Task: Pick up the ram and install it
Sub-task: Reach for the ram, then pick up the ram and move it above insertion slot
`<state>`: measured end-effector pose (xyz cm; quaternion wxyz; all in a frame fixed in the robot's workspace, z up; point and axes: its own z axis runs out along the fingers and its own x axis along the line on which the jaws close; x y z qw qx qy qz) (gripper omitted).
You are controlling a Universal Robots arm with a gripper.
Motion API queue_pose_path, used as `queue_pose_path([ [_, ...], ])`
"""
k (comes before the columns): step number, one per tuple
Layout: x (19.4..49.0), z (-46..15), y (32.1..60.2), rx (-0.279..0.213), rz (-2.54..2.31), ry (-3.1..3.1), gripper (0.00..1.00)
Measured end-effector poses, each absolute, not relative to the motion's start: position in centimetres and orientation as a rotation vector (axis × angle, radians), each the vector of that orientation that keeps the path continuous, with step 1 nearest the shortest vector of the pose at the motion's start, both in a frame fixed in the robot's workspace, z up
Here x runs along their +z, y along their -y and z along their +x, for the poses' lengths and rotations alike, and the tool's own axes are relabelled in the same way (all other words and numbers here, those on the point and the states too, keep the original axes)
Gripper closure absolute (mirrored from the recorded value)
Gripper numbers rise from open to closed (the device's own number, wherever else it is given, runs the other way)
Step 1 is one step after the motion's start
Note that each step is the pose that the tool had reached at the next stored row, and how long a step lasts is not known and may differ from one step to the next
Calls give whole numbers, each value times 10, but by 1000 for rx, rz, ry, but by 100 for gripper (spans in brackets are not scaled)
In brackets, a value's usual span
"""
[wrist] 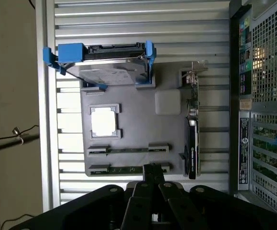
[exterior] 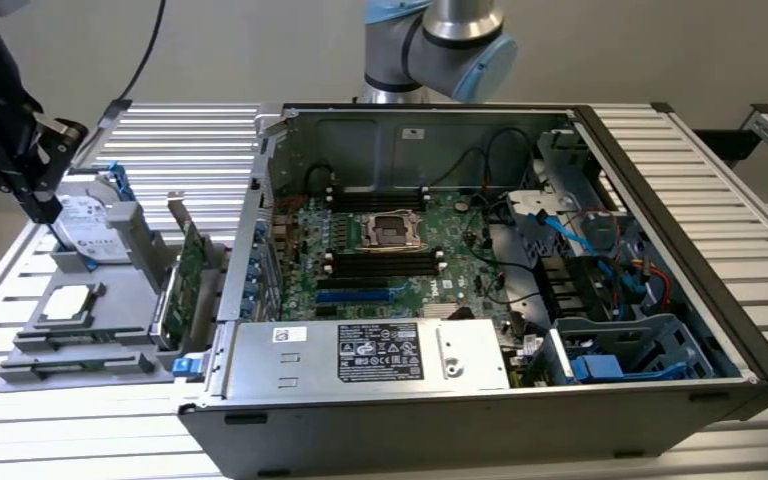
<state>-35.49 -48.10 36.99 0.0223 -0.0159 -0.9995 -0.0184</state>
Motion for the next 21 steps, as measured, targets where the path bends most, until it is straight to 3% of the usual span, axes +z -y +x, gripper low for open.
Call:
queue_pose_path([
  [21, 369, -360, 482, -59, 34, 3095, 89],
])
